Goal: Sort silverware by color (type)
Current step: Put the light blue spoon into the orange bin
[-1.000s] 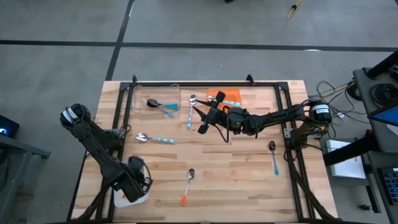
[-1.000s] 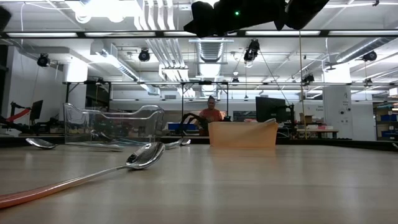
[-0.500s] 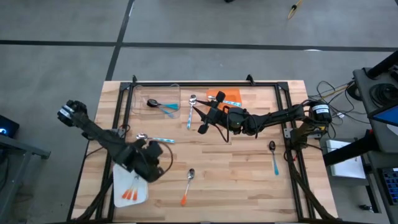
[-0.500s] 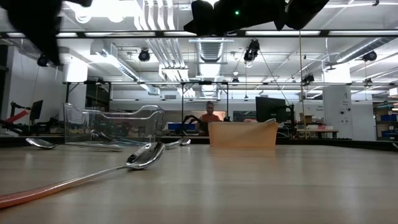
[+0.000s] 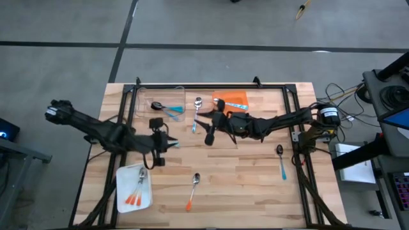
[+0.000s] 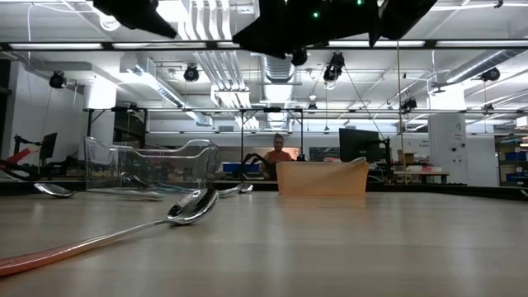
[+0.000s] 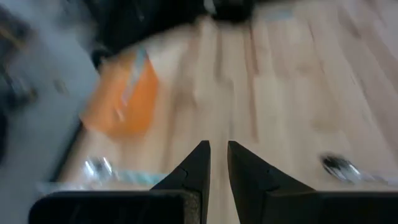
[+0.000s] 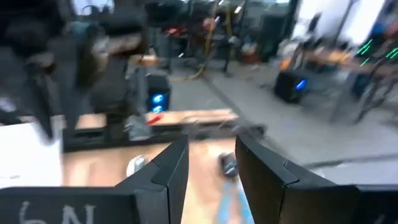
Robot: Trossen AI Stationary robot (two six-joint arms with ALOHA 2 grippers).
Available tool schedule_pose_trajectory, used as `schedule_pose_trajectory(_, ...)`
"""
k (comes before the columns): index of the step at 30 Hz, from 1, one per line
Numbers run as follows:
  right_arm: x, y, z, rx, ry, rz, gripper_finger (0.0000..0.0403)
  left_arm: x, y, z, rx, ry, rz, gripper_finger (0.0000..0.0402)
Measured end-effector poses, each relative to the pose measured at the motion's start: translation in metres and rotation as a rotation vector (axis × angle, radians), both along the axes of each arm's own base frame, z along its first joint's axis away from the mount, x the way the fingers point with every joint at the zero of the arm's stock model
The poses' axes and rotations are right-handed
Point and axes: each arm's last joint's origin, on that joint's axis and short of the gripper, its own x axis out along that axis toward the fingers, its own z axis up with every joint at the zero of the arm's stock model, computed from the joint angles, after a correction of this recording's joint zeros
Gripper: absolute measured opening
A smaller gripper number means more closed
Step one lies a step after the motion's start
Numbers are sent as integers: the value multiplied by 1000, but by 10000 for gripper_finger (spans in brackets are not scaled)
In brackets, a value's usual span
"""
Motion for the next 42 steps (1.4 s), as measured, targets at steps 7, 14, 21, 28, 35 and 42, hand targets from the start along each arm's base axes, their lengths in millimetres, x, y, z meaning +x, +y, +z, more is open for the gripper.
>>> schedule_pose_trajectory(7,10,18,-13,170,53,44,123,-16,26,3,188,-314,-39,36)
schedule_pose_trajectory(14,32,23,1,213,161,-9,123,-46,53,16,266,-523,45,36)
schedule_pose_trajectory(21,57,22,2,229,357,-106,123,-76,71,32,317,-595,220,36)
schedule_pose_trajectory(28,85,24,1,213,486,-120,123,-95,76,17,348,-593,310,36)
schedule_pose_trajectory(35,126,26,-5,122,485,-85,123,-107,76,13,429,-615,311,36)
schedule_pose_trajectory(42,164,27,-22,67,543,-67,123,-124,79,16,431,-600,435,36)
